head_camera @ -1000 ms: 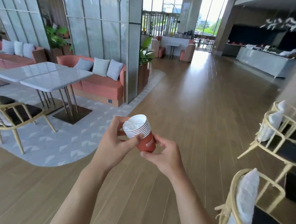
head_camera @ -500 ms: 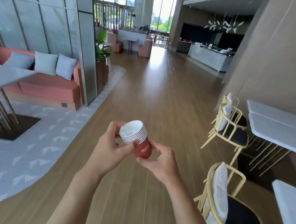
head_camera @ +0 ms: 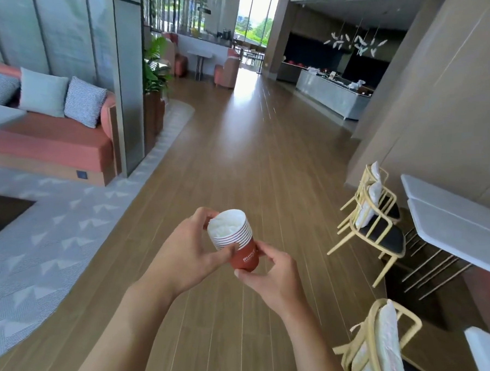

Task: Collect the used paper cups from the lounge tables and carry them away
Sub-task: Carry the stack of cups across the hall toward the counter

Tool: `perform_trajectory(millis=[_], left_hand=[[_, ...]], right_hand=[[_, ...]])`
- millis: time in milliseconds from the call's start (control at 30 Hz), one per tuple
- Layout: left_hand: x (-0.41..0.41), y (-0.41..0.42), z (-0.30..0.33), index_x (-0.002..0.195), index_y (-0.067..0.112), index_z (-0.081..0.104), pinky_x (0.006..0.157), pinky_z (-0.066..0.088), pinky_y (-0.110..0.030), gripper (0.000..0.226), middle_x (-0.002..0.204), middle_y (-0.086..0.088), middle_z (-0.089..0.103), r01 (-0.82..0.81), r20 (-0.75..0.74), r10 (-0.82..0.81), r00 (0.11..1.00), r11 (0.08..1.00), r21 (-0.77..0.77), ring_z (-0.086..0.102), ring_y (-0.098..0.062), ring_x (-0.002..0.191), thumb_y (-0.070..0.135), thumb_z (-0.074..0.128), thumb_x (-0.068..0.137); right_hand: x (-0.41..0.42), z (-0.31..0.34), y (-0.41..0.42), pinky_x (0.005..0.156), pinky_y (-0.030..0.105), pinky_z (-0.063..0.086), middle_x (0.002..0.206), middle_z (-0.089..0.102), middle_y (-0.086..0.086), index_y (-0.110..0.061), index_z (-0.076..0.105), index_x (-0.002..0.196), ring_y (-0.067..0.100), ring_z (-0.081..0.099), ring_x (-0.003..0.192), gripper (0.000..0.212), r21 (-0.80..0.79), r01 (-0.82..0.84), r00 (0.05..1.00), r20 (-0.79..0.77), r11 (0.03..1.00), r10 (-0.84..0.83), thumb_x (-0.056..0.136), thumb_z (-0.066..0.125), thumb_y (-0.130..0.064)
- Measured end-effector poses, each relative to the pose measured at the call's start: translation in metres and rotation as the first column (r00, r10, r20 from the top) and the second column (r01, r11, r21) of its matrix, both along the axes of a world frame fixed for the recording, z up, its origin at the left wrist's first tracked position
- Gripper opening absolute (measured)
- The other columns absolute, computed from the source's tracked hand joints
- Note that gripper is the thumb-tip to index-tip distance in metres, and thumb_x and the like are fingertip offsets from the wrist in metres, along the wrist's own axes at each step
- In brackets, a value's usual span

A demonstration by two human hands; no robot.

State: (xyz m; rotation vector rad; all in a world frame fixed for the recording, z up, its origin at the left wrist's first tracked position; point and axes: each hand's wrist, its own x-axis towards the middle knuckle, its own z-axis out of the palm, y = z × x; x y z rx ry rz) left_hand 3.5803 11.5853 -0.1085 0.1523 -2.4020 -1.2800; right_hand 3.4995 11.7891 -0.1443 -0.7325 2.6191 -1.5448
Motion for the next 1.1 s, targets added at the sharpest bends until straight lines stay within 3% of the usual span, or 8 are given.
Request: perform_trajectory(millis=[200,367,467,567,700,800,1000,1100], left_hand=[[-0.032,-0.036,-0.008,0.146,0.026,0.054,0.106,0.046,-0.032,0.086,0.134,0.014,0.059,-0.039,-0.012,0.038,0.999,0.994,-0.099,0.054,-0.011,0.126,0.068,0.079,0.075],[-0.059,-0.06,-0.014,0.146,0.029,0.054,0.104,0.049,-0.041,0.095,0.132,0.014,0.06,-0.072,0.015,0.075,0.997,0.985,-0.157,0.055,-0.015,0.122,0.081,0.065,0.067],[-0.081,-0.068,-0.017,0.144,0.03,0.055,0.102,0.05,-0.045,0.091,0.132,0.013,0.061,-0.072,0.034,0.078,0.996,0.985,-0.155,0.056,-0.017,0.12,0.078,0.066,0.068],[-0.107,-0.071,-0.018,0.144,0.029,0.056,0.103,0.05,-0.045,0.086,0.134,0.013,0.061,-0.086,0.043,0.094,0.995,0.983,-0.159,0.057,-0.016,0.123,0.074,0.068,0.072],[-0.151,-0.072,-0.016,0.144,0.027,0.056,0.104,0.05,-0.043,0.084,0.132,0.013,0.062,-0.098,0.048,0.107,0.993,0.981,-0.17,0.057,-0.015,0.123,0.073,0.066,0.074],[-0.195,-0.068,-0.01,0.142,0.026,0.058,0.104,0.05,-0.042,0.084,0.128,0.012,0.063,-0.094,0.046,0.104,0.994,0.98,-0.175,0.057,-0.014,0.121,0.074,0.062,0.073],[-0.302,-0.037,-0.005,0.144,0.023,0.056,0.104,0.048,-0.039,0.077,0.126,0.01,0.062,-0.044,0.059,0.057,0.997,0.977,-0.207,0.057,-0.016,0.122,0.06,0.077,0.08],[-0.354,-0.014,-0.005,0.145,0.024,0.055,0.104,0.048,-0.037,0.08,0.126,0.009,0.06,-0.004,0.08,0.02,0.997,0.982,-0.19,0.056,-0.015,0.123,0.062,0.074,0.078]], right_hand=[[-0.033,0.002,-0.037,0.089,0.007,0.045,0.107,0.074,-0.028,-0.047,0.073,0.113,-0.003,0.068,0.108,0.052,0.078,-0.014,0.999,-0.037,0.997,0.017,0.066,0.091,-0.031],[-0.062,0.001,-0.063,0.087,0.009,0.047,0.107,0.073,-0.026,-0.043,0.074,0.11,0.0,0.069,0.106,0.047,0.128,-0.039,0.996,-0.075,0.991,0.049,0.067,0.089,-0.034],[-0.08,-0.002,-0.074,0.087,0.008,0.046,0.108,0.068,-0.033,-0.055,0.068,0.104,-0.002,0.067,0.105,0.045,0.138,-0.036,0.991,-0.125,0.99,0.053,0.066,0.085,-0.037],[-0.108,-0.006,-0.077,0.093,0.011,0.047,0.114,0.064,-0.036,-0.062,0.064,0.104,-0.002,0.065,0.11,0.048,0.132,-0.036,0.988,-0.141,0.991,0.055,0.066,0.084,-0.041],[-0.158,-0.013,-0.077,0.097,0.022,0.051,0.11,0.069,-0.028,-0.037,0.072,0.116,0.0,0.064,0.111,0.052,0.103,-0.032,0.988,-0.15,0.994,0.048,0.067,0.087,-0.037],[-0.201,-0.015,-0.073,0.098,0.027,0.053,0.11,0.071,-0.021,-0.032,0.07,0.118,0.005,0.065,0.11,0.051,0.078,-0.054,0.988,-0.137,0.995,0.064,0.07,0.088,-0.035],[-0.299,-0.017,-0.043,0.096,0.025,0.052,0.108,0.07,-0.023,-0.037,0.067,0.117,0.002,0.064,0.109,0.052,0.057,-0.019,0.994,-0.107,0.998,0.025,0.069,0.086,-0.044],[-0.342,-0.024,-0.023,0.096,0.031,0.053,0.107,0.069,-0.023,-0.036,0.065,0.116,0.004,0.063,0.106,0.05,0.05,0.01,0.993,-0.117,0.999,-0.004,0.07,0.083,-0.048]])
